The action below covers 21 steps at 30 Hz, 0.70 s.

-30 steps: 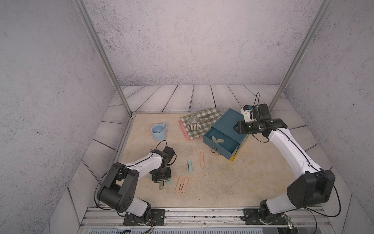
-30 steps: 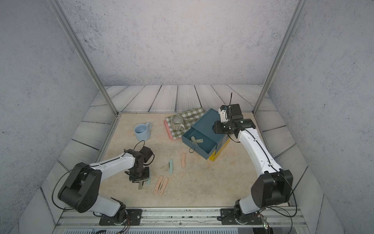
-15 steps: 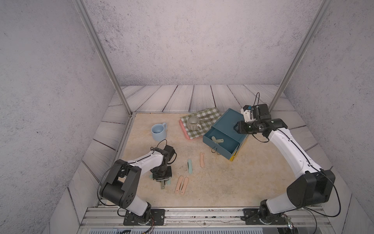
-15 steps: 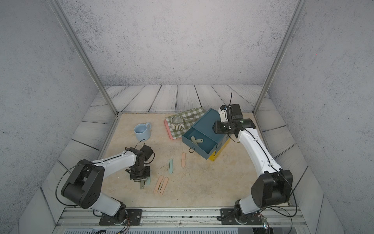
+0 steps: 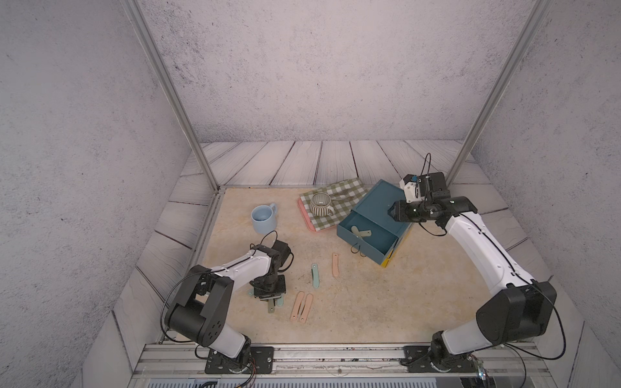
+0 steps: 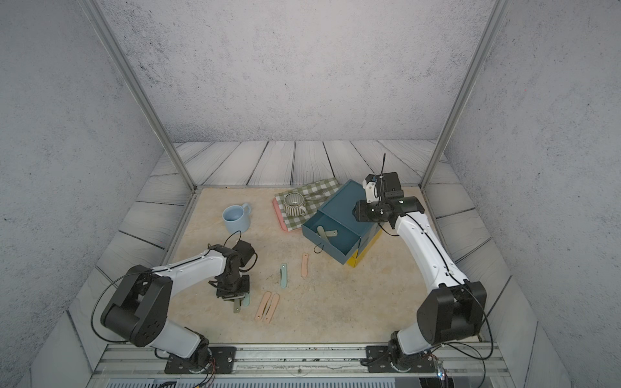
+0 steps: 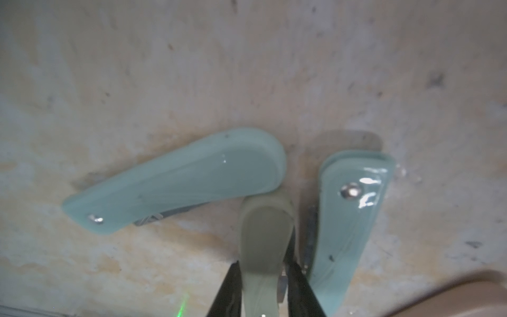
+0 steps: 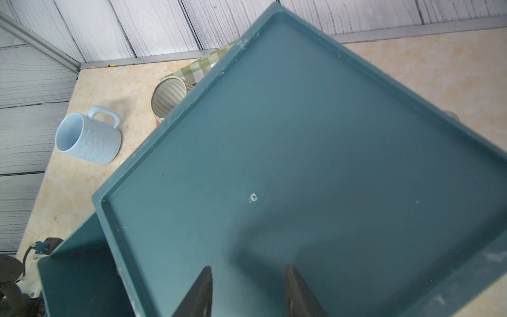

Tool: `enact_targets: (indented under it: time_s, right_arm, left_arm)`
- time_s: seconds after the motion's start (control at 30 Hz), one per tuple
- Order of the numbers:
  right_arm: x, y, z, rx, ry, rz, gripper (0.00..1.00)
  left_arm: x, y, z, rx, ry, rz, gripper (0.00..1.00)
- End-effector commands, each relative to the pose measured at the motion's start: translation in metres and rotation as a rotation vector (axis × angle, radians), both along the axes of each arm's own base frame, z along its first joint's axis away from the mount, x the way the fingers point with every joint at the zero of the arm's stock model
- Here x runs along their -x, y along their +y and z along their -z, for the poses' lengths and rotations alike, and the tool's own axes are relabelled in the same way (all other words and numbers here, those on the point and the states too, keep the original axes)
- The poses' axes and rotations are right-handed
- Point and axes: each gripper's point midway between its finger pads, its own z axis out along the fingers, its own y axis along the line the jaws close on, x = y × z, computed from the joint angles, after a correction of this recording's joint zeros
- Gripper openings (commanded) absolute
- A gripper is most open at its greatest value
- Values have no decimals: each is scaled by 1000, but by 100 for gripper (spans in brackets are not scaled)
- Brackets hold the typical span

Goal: Place the fruit knives into the drawer by color
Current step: Pick up the fruit knife from the center of the board.

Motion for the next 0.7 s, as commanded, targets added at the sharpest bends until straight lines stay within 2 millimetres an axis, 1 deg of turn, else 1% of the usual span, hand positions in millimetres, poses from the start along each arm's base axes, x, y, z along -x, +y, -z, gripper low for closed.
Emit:
enact_targets:
  time_s: [0.0, 0.33, 0.57, 0.67]
  right_arm:
    - [54, -16, 77, 94, 370, 29, 44]
    - [54, -15, 77, 88, 370, 28, 44]
    - [54, -16, 79, 95, 378, 27, 44]
    - [54, -16, 80, 95, 379, 27, 44]
  left_arm:
    - [-12, -3, -15, 17, -62, -4, 13]
    - [-23, -7, -41, 37, -129, 4, 14]
    - [-37, -16, -53, 64, -151, 6, 14]
    - [-44, -23, -59, 86, -160, 7, 14]
